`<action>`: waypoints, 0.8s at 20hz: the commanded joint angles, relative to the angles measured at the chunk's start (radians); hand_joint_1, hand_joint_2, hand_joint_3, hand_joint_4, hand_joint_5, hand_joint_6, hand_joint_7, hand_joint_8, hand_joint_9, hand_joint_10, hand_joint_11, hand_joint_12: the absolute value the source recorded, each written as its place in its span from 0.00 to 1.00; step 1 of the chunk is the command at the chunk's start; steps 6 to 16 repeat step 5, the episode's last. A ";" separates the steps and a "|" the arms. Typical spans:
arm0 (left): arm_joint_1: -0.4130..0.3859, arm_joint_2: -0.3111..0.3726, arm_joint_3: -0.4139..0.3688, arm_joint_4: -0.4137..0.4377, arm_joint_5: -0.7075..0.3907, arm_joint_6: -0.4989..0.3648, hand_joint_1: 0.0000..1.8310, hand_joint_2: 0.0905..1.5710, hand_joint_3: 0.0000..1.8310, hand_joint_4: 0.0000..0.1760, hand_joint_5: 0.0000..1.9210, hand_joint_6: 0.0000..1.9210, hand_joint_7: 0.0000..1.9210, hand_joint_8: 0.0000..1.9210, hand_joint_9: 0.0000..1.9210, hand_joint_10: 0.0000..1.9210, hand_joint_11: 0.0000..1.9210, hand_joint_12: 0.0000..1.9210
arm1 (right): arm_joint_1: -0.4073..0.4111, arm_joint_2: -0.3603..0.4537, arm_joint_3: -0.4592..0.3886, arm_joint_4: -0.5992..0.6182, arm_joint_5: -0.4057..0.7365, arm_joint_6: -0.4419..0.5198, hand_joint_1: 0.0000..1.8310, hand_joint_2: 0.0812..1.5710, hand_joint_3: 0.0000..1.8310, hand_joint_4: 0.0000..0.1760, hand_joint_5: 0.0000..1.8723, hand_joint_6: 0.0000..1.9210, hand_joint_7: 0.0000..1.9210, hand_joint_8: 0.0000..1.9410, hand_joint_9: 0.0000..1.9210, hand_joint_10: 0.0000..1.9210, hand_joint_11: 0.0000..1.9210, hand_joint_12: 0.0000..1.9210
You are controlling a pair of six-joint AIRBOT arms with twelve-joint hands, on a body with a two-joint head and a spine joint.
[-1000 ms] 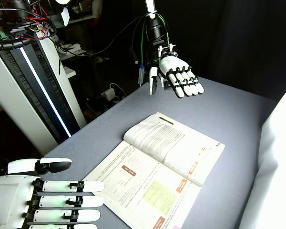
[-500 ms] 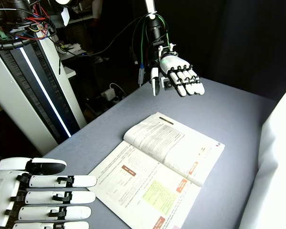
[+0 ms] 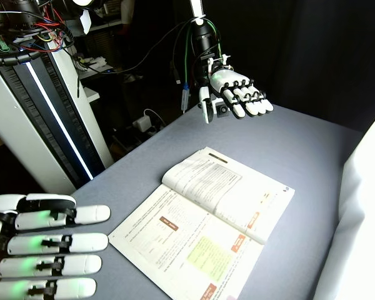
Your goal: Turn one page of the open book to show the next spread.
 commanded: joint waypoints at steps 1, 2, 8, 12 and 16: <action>-0.004 0.007 0.000 -0.025 -0.140 0.004 0.12 0.82 0.00 0.34 0.00 0.00 0.00 0.00 0.00 0.00 0.00 0.00 | 0.003 0.012 -0.003 0.030 0.144 0.001 0.05 0.84 0.00 0.27 0.00 0.00 0.00 0.00 0.00 0.00 0.00 0.00; -0.003 0.009 -0.001 -0.028 -0.148 0.008 0.12 0.82 0.00 0.34 0.00 0.00 0.00 0.00 0.00 0.00 0.00 0.00 | 0.003 0.016 -0.004 0.033 0.152 0.000 0.05 0.84 0.00 0.27 0.00 0.00 0.00 0.00 0.00 0.00 0.00 0.00; 0.000 0.014 -0.005 -0.040 -0.172 0.019 0.14 0.81 0.00 0.39 0.00 0.00 0.00 0.00 0.00 0.00 0.00 0.00 | 0.000 0.025 -0.004 0.051 0.183 -0.002 0.08 0.84 0.00 0.34 0.00 0.00 0.00 0.00 0.00 0.00 0.00 0.00; 0.000 0.014 -0.005 -0.040 -0.172 0.019 0.14 0.81 0.00 0.39 0.00 0.00 0.00 0.00 0.00 0.00 0.00 0.00 | 0.000 0.025 -0.004 0.051 0.183 -0.002 0.08 0.84 0.00 0.34 0.00 0.00 0.00 0.00 0.00 0.00 0.00 0.00; 0.000 0.014 -0.005 -0.040 -0.172 0.019 0.14 0.81 0.00 0.39 0.00 0.00 0.00 0.00 0.00 0.00 0.00 0.00 | 0.000 0.025 -0.004 0.051 0.183 -0.002 0.08 0.84 0.00 0.34 0.00 0.00 0.00 0.00 0.00 0.00 0.00 0.00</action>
